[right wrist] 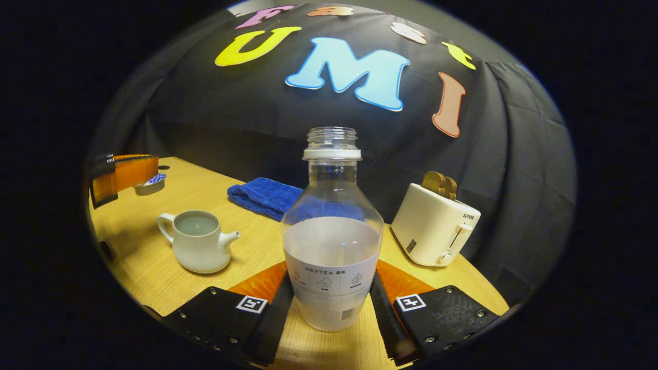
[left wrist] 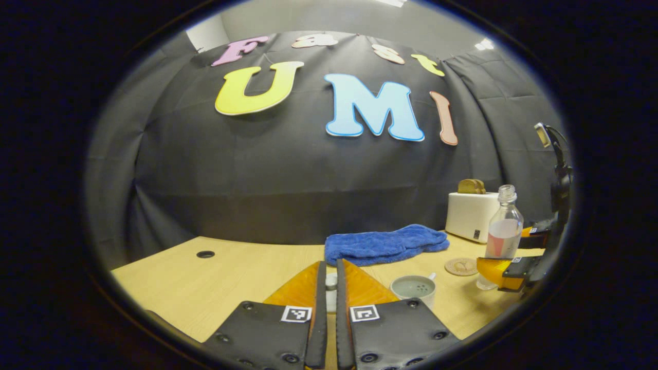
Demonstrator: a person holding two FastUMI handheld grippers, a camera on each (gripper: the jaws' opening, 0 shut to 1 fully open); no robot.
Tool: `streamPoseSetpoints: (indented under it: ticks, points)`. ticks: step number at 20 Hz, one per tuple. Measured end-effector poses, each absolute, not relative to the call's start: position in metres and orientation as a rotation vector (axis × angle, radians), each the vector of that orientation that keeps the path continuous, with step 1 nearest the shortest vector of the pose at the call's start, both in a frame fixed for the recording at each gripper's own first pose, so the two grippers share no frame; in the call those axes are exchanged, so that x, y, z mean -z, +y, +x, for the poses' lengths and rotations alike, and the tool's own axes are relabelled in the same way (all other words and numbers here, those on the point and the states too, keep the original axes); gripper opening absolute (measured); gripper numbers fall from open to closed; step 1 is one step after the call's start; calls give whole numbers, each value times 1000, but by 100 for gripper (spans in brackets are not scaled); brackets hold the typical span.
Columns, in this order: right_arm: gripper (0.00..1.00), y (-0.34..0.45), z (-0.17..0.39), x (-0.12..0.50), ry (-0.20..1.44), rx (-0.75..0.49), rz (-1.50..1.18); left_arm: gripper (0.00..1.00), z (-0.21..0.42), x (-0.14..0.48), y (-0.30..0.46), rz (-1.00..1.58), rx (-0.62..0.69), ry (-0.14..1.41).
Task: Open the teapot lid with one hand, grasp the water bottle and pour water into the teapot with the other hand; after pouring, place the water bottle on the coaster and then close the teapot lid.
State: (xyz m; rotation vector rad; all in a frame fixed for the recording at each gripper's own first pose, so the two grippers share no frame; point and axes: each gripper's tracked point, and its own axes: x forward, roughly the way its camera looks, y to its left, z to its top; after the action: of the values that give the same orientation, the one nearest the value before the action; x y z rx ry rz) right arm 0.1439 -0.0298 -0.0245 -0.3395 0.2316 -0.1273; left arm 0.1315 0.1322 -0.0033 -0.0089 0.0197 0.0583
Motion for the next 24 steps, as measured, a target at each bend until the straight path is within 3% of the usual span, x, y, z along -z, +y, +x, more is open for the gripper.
streamPoseSetpoints:
  ticks: [12,24]
  points:
    - [76,-35,147,36,320,182,-958,13,133,20,137,-128,-24,51]
    - [76,-40,165,4,327,214,-1296,15,133,20,143,-199,8,48]
